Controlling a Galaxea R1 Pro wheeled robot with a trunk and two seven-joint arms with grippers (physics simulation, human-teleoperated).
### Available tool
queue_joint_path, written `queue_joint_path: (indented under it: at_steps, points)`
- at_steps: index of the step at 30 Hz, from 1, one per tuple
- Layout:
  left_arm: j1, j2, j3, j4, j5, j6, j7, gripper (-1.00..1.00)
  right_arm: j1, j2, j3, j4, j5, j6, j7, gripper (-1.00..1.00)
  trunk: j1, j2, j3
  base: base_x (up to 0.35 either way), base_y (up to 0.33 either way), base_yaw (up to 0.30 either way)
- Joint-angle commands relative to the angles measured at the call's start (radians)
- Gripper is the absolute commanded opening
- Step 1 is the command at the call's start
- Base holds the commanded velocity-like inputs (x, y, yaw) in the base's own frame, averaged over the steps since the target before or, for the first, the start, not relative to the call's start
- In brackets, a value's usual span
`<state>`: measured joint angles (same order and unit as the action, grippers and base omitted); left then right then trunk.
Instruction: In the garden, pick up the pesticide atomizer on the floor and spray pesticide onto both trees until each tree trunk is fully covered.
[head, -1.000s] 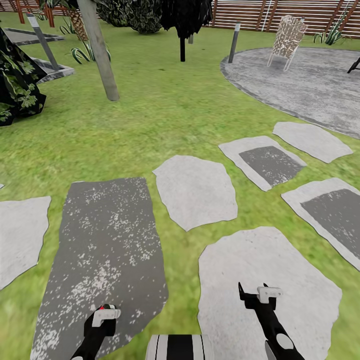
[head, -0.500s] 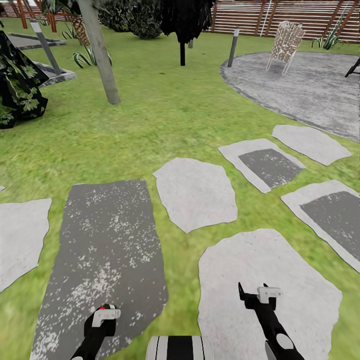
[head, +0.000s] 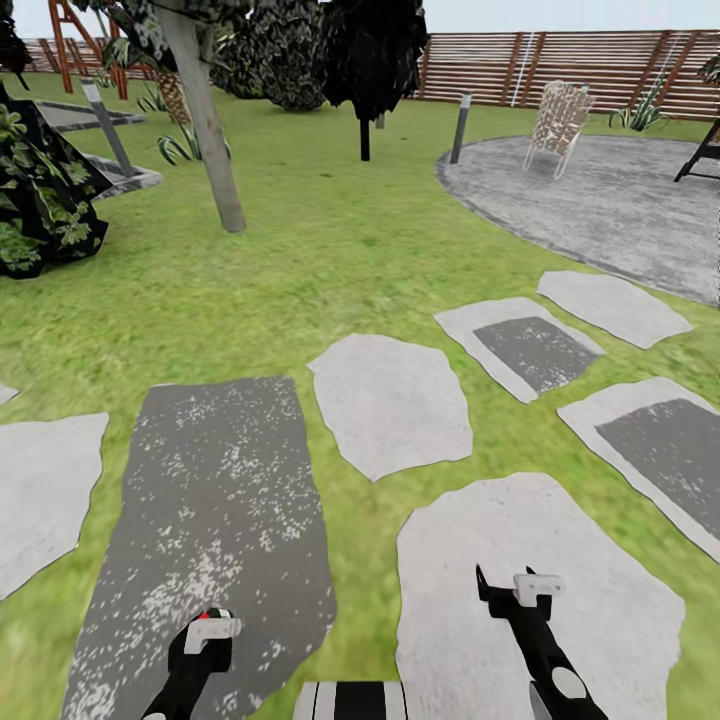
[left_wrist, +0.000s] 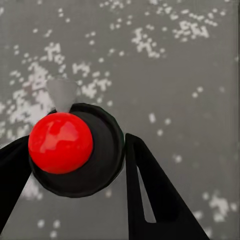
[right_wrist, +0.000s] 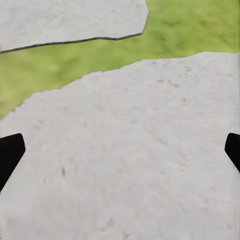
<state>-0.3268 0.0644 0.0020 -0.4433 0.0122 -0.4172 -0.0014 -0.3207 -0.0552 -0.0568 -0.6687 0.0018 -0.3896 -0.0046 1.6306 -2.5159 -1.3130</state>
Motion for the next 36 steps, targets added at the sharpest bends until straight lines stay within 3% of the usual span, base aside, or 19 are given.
queue_joint_path:
  at_steps: [1,21,27,31,36]
  points:
    - [0.0,0.0,0.0,0.0,0.0,0.0,0.0,-1.0,0.0,0.0,0.0,0.0,0.0,0.0,0.0,1.0,0.0,0.0,0.004,0.0,0.0,0.0]
    - [0.011,0.002,0.0,0.001,-0.002,0.0,-0.002,-1.0,0.0,-0.002,0.001,0.051,0.001,-0.003,0.005,1.0,-0.009,0.005,0.087,0.0,0.0,0.0]
    - [0.013,0.04,0.001,0.004,0.001,0.002,0.004,-1.0,0.003,-0.006,0.001,0.055,0.004,-0.003,0.006,1.0,-0.012,0.006,0.12,0.0,0.0,0.0]
    - [0.039,0.046,0.003,0.011,0.001,0.003,0.006,-1.0,0.04,-0.008,0.0,0.054,0.003,-0.004,0.006,1.0,-0.014,0.007,0.141,0.0,0.0,0.0]
    - [0.073,0.047,0.039,0.008,0.002,0.001,0.003,-1.0,0.069,-0.008,0.0,0.055,0.004,-0.004,0.007,1.0,-0.016,0.008,0.163,0.0,0.0,0.0]
